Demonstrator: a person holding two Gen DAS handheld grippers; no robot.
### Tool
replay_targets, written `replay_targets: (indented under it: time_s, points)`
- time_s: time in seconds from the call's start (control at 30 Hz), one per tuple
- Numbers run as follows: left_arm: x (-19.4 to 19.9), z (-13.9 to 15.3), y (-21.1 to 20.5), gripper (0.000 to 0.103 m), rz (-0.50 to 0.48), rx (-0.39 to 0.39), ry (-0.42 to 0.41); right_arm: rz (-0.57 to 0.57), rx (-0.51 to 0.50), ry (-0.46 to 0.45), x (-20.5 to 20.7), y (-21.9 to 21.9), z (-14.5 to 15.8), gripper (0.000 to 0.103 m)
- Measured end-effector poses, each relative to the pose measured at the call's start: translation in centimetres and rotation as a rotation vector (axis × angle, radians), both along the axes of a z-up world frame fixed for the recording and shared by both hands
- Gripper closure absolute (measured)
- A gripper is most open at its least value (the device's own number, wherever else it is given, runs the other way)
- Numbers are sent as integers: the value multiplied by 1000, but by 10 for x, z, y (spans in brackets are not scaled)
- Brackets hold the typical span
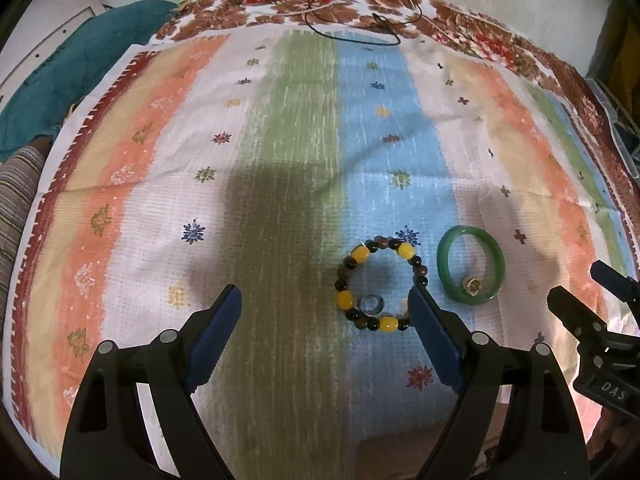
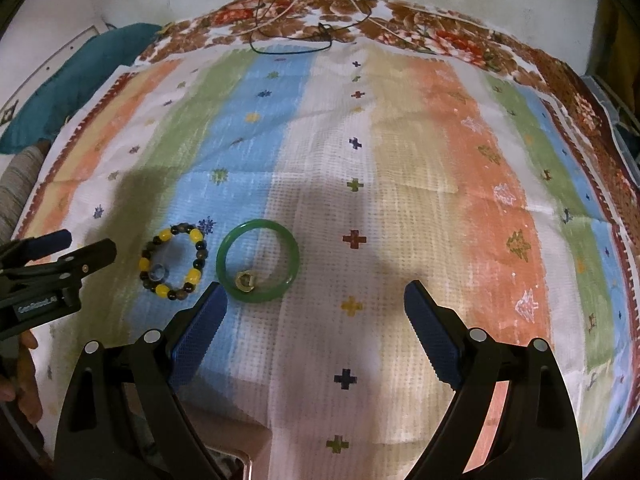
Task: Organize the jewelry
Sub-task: 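Move both tools toward the yellow-black bracelet and the green bangle, then grasp the green bangle rim with the right tool while the left tool grasps the yellow-black bracelet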
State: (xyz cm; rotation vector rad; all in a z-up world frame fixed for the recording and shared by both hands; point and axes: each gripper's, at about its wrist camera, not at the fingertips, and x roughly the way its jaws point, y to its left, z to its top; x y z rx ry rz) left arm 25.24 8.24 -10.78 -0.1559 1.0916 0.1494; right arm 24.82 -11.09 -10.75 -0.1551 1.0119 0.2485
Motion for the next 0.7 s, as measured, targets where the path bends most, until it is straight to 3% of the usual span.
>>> replay_targets:
  time_s: [0.7]
  points:
    - [22, -22, -1, 20, -21, 10, 54, -29, -8, 44, 26, 6, -23, 13]
